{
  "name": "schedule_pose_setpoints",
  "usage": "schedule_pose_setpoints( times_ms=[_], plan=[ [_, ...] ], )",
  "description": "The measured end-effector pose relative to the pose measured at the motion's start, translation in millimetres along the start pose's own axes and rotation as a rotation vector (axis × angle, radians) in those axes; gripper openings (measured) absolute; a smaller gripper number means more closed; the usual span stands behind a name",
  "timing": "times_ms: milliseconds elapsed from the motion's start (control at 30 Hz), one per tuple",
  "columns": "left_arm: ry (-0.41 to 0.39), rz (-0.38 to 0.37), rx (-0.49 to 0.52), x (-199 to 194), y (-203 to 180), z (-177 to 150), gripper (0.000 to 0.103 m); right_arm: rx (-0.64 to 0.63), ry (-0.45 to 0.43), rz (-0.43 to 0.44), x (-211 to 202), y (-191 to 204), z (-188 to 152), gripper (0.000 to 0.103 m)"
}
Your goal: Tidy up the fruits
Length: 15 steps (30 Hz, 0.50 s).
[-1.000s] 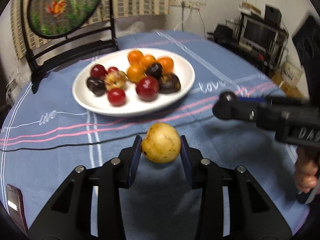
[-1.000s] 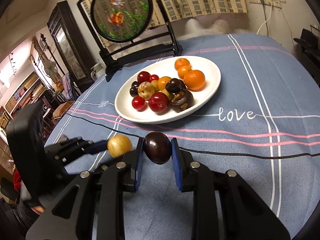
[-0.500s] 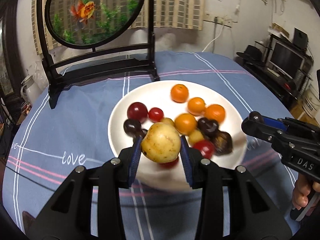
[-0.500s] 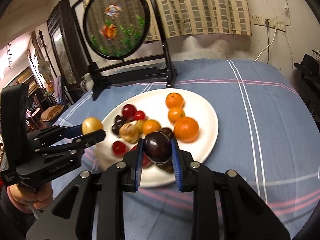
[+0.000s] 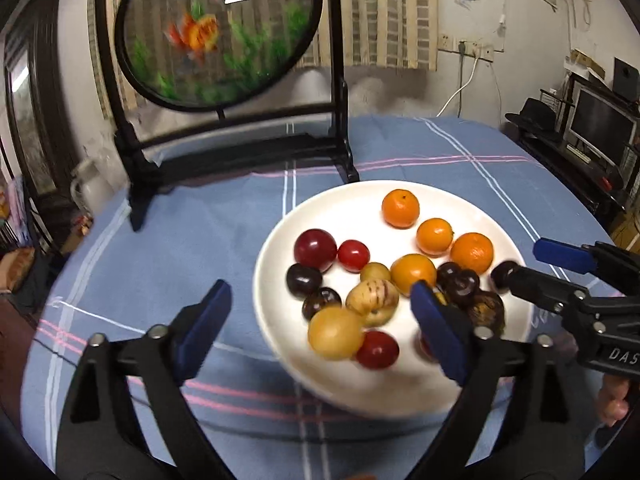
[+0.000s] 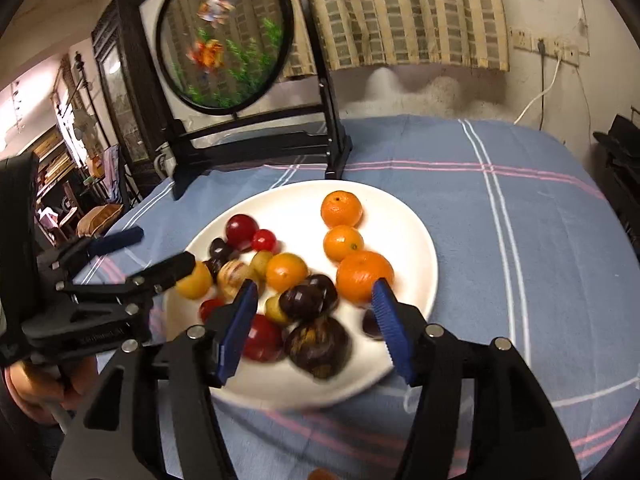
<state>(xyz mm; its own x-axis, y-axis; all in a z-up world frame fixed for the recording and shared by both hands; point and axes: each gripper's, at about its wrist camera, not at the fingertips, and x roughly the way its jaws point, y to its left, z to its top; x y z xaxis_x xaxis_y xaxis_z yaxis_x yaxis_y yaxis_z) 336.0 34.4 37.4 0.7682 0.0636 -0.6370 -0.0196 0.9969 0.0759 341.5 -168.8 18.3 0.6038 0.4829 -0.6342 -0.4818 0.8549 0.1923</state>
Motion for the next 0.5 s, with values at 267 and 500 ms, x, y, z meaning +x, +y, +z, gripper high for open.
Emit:
schedule_pose_setpoints(
  times_ms=[267,500],
  plan=[
    [-0.041,-0.022,0.006,-73,2,-50,0.101,-0.123,-0.023,-0.045,-67,24,-71,0.102],
    [-0.030,-0.009,0.023,-99,-4,-101,0.101,-0.156,0.038,-0.074,-81,34,-120,0.102]
  ],
)
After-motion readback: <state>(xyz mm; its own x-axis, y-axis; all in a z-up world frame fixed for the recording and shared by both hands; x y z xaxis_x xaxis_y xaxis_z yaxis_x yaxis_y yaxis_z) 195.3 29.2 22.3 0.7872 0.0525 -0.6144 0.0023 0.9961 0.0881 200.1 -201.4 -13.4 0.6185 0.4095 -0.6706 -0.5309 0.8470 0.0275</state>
